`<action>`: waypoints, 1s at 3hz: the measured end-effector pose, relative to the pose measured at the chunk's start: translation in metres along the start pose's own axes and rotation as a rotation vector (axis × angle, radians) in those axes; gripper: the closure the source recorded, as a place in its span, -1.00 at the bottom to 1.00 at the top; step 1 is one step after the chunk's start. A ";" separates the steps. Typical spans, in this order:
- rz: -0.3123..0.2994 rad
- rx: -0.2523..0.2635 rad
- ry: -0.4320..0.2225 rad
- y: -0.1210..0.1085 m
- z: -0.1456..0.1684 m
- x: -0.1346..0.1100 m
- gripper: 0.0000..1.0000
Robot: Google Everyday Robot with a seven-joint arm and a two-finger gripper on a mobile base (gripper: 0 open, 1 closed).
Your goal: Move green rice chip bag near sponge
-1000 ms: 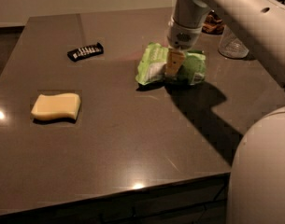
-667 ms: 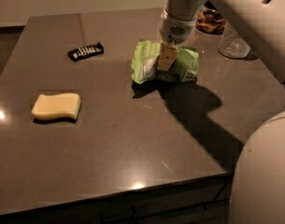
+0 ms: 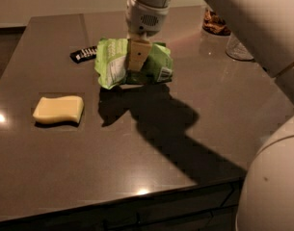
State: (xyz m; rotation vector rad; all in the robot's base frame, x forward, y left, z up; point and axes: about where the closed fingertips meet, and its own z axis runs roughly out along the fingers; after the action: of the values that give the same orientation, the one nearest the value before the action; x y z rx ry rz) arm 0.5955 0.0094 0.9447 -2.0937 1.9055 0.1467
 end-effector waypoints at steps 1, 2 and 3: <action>-0.111 -0.043 -0.018 0.017 0.009 -0.044 1.00; -0.197 -0.087 -0.010 0.023 0.025 -0.073 0.60; -0.233 -0.107 -0.002 0.023 0.035 -0.080 0.14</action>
Offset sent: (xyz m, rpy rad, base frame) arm -0.0431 0.0914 -0.0106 -0.0790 0.0765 0.2910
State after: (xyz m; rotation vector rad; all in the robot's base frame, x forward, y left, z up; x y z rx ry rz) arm 0.5684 0.0943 0.9303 -2.3653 1.6698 0.2017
